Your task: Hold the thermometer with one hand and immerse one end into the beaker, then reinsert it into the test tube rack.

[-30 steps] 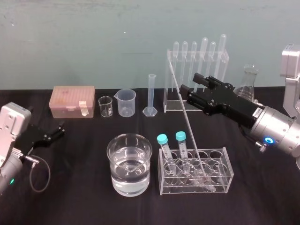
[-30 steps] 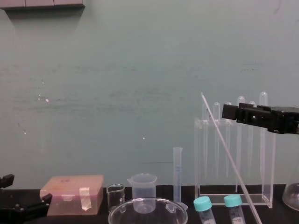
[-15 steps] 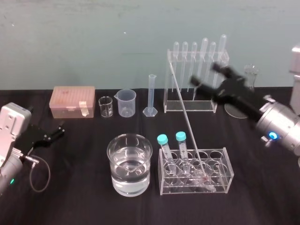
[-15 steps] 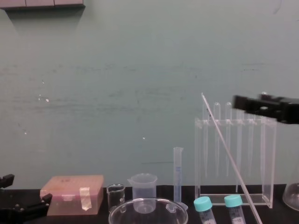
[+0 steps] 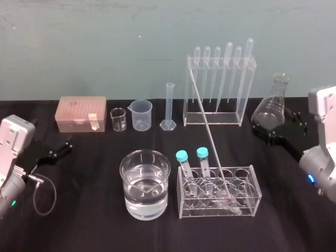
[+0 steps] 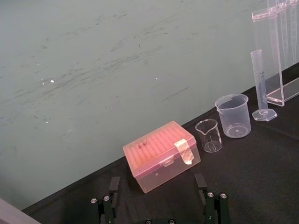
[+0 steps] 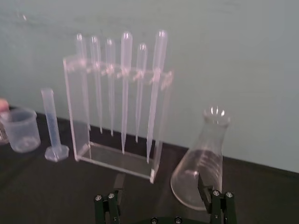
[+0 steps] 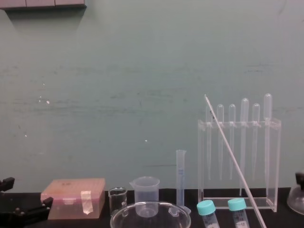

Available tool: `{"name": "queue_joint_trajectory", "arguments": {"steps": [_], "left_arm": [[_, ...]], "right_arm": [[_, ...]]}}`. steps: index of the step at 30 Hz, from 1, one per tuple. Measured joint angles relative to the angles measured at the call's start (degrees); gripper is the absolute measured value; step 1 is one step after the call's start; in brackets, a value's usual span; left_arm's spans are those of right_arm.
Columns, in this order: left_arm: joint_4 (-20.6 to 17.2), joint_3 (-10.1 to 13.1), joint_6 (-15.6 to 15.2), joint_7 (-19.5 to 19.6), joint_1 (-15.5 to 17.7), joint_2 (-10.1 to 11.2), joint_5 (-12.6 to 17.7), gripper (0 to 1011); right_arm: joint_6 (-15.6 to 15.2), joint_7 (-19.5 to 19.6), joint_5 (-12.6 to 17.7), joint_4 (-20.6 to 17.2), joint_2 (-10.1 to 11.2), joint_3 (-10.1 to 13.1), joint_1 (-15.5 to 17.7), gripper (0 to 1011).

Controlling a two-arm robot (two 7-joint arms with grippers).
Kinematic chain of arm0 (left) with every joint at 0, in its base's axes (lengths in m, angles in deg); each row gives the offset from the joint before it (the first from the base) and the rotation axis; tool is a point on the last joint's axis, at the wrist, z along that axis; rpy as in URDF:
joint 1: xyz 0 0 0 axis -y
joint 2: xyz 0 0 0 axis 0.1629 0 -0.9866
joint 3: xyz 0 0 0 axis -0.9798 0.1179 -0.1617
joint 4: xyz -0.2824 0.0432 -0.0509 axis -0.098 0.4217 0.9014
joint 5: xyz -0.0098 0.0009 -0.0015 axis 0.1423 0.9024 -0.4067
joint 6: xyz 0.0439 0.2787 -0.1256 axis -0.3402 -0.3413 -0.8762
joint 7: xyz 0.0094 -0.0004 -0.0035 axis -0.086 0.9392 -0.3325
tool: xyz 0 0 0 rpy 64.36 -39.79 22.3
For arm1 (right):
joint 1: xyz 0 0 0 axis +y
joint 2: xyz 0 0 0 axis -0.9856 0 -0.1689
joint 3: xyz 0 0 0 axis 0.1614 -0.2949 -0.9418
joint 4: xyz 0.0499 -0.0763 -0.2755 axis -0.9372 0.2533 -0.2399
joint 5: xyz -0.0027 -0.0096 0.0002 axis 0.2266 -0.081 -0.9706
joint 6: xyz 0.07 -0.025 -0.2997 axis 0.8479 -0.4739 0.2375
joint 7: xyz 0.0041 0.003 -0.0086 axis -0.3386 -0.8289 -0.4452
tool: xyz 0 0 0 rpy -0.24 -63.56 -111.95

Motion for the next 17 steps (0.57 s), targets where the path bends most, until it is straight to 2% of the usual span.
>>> {"name": "queue_joint_trajectory", "arguments": {"steps": [17], "left_arm": [[0.0,0.0,0.0,0.0,0.0,0.0,0.0,1008]], "right_arm": [[0.1,-0.2,0.3,-0.1,0.0,0.1,-0.1,1003]]}}
